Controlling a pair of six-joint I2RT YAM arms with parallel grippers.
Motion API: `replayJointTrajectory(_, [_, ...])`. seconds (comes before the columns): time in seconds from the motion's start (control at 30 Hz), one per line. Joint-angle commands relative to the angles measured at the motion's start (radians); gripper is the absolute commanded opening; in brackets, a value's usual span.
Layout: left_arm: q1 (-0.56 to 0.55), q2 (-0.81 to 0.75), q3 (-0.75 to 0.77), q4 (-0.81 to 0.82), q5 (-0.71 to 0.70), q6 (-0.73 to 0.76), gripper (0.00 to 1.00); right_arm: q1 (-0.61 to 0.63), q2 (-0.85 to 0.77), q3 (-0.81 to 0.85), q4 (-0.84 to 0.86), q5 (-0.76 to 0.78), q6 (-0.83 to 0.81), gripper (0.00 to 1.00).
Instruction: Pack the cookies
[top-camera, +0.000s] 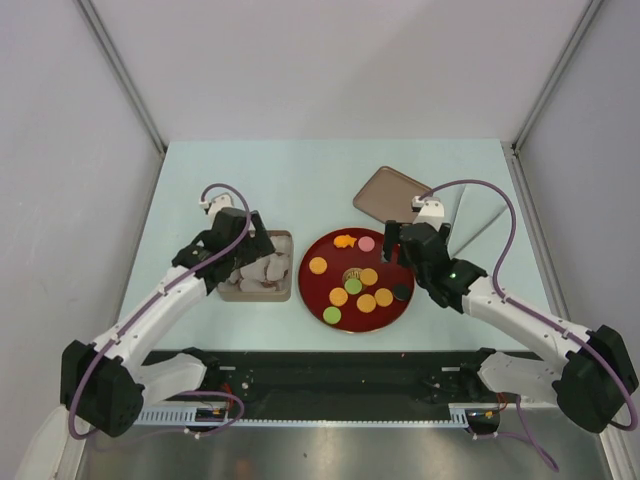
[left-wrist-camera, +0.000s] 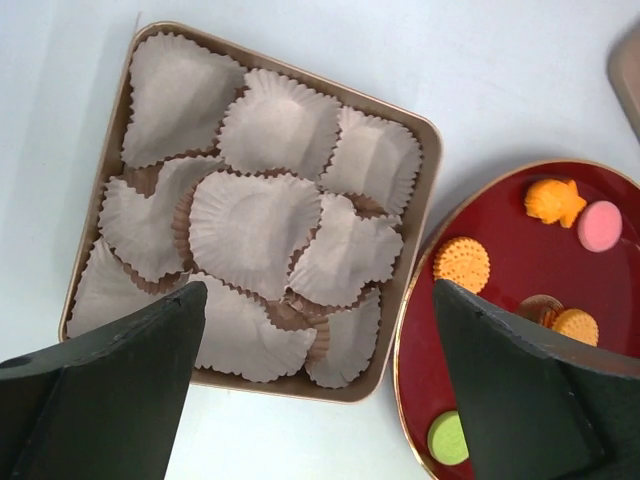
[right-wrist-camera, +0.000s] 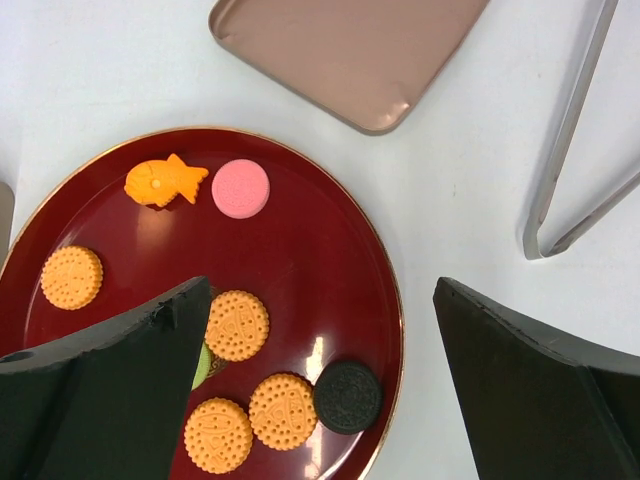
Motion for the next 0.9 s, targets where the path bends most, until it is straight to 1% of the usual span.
replayJointTrajectory(0.0, [-0.004, -0.047, -0.019, 0.101, 0.100, 0.062, 1.00, 0.000, 0.008, 0.041, -0.009, 0.028, 0.021, 1.00])
replayJointTrajectory(0.1, [-0.004, -0.072, -0.052, 0.138, 0.136, 0.079, 1.00, 0.002, 0.002, 0.038, 0.002, 0.033, -0.004, 1.00])
replayJointTrajectory(0.17, [-0.004, -0.089, -0.075, 0.154, 0.168, 0.091, 1.00, 0.002, -0.023, 0.033, 0.016, 0.007, -0.017, 1.00])
replayJointTrajectory(0.2, [-0.004, -0.093, -0.078, 0.159, 0.171, 0.093, 1.00, 0.002, -0.031, 0.032, 0.024, -0.025, -0.022, 1.00])
replayJointTrajectory(0.27, [-0.004, -0.092, -0.075, 0.149, 0.174, 0.099, 1.00, 0.002, -0.035, 0.035, 0.024, -0.038, -0.030, 1.00])
replayJointTrajectory(0.43, [-0.004, -0.034, -0.038, 0.081, 0.156, 0.113, 1.00, 0.003, -0.005, 0.056, -0.012, -0.015, -0.030, 1.00])
replayJointTrajectory(0.6, [-0.025, -0.012, -0.007, 0.032, 0.087, 0.125, 1.00, -0.001, 0.018, 0.075, -0.010, 0.062, -0.024, 1.00])
replayJointTrajectory(0.67, [-0.037, -0.010, 0.002, 0.021, 0.073, 0.125, 1.00, -0.016, 0.047, 0.090, -0.024, 0.065, -0.027, 1.00])
replayJointTrajectory(0.7, [-0.040, -0.010, 0.002, 0.021, 0.065, 0.125, 1.00, -0.029, 0.066, 0.116, -0.038, 0.047, -0.022, 1.00])
replayJointTrajectory(0.73, [-0.040, -0.010, 0.000, 0.026, 0.067, 0.120, 1.00, -0.073, 0.116, 0.130, -0.074, 0.016, -0.013, 1.00])
replayJointTrajectory(0.8, [-0.045, -0.007, -0.004, 0.032, 0.077, 0.117, 1.00, -0.113, 0.175, 0.159, -0.105, -0.086, -0.007, 0.98])
replayJointTrajectory(0.87, [-0.045, -0.009, -0.006, 0.035, 0.091, 0.116, 1.00, -0.110, 0.230, 0.170, -0.101, -0.119, -0.020, 0.97])
